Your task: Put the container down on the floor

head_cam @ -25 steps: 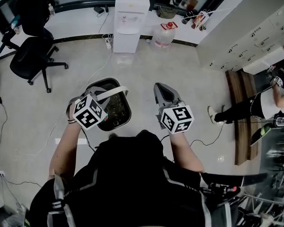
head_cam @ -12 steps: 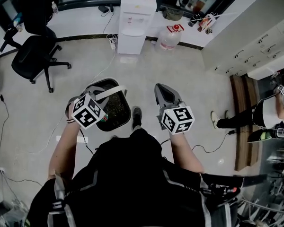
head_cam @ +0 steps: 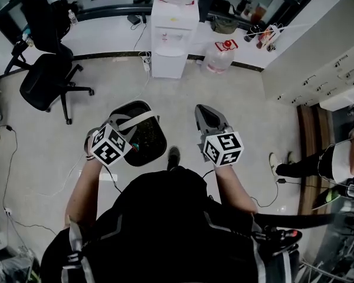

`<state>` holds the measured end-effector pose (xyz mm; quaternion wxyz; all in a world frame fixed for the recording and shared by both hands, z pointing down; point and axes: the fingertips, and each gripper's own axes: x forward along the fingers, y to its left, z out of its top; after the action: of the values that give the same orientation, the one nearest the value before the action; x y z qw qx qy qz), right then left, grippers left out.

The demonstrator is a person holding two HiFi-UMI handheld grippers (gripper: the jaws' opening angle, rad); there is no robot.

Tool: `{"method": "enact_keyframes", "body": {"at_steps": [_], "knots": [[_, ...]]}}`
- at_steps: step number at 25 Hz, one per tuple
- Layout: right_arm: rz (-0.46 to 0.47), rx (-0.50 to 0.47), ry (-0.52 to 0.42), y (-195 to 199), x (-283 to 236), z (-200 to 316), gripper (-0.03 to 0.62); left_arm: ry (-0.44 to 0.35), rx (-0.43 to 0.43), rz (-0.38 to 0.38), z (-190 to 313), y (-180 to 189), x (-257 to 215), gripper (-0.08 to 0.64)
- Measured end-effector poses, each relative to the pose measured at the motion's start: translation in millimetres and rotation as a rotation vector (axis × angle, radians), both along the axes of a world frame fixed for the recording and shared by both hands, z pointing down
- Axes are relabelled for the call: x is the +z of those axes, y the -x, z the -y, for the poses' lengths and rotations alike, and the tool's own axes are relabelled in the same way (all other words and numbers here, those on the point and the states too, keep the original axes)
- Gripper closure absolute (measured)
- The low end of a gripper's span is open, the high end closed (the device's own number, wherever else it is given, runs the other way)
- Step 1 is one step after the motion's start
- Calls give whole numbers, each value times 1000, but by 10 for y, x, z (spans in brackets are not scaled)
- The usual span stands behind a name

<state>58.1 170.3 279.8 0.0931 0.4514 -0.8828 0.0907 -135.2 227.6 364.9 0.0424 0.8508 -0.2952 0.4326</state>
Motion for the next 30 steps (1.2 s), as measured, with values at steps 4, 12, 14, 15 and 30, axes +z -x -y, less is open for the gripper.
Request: {"method": "enact_keyframes", "body": {"at_steps": [4,12,14,15,30], "knots": [[2,-27,11,-113,14,287,583,8,-17,6,277,-106,-2,483],[7,-57,2,-433,48,765,583,32,-69,11,791,-372,-6,482],[9,-55,0,-540,79,882,583,40,-77,9,904,-464,-6,483],[12,-56,4,-593,98,933,583,43,-82,7,953,-510,-8,483],[52,-58,45,-995,300,1495,583,54,-163,-14,1600,-811,-10,483]]}}
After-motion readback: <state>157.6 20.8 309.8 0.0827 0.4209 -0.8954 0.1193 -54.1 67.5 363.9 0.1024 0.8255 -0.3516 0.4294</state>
